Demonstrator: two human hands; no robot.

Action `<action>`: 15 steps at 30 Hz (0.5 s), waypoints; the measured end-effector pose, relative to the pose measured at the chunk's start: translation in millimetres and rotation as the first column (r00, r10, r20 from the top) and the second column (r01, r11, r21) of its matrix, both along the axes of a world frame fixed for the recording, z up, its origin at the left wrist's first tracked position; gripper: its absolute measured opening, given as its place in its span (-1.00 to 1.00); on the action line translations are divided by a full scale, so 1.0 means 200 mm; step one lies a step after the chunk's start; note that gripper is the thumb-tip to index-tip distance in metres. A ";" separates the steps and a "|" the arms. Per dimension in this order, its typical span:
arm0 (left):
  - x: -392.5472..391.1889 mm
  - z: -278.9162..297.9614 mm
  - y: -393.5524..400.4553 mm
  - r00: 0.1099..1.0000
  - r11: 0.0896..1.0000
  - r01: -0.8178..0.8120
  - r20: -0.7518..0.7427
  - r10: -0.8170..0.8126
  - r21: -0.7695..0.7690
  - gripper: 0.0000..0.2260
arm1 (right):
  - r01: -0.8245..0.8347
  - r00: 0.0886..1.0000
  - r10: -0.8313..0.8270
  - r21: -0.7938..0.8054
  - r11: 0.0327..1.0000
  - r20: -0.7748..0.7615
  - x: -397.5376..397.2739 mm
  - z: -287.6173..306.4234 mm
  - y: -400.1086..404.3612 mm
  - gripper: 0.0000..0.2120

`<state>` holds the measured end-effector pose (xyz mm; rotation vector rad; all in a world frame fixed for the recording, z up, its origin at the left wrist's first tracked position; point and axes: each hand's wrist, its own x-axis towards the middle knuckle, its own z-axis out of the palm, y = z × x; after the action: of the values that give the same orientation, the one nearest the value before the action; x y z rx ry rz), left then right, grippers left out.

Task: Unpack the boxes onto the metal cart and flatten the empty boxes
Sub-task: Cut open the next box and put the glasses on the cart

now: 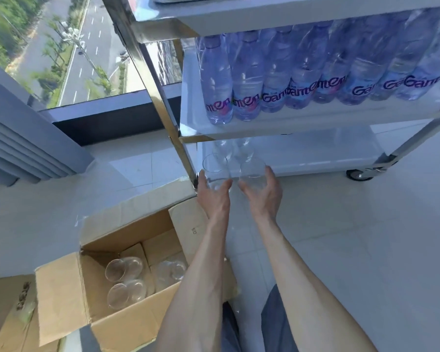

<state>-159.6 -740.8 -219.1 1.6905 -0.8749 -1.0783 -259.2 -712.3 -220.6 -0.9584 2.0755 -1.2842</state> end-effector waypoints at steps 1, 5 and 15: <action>0.00 -0.03 -0.05 1.000 1.000 0.000 -0.001 0.000 0.004 -0.24 | -0.008 1.000 0.008 0.004 1.000 -0.028 0.00 -0.01 -0.05 -0.21; -0.04 -0.12 -0.24 0.999 0.999 0.044 0.015 -0.043 -0.006 -0.26 | -0.040 0.999 0.040 0.013 0.999 -0.010 -0.03 -0.04 -0.25 -0.21; -0.13 -0.18 -0.43 1.000 0.999 0.016 0.009 -0.015 -0.041 -0.24 | -0.023 1.000 0.024 0.030 0.999 -0.001 -0.06 -0.16 -0.48 -0.19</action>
<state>-186.0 -826.4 -256.0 1.6587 -0.9113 -1.0572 -271.3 -807.9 -252.3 -0.9676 2.0723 -1.2378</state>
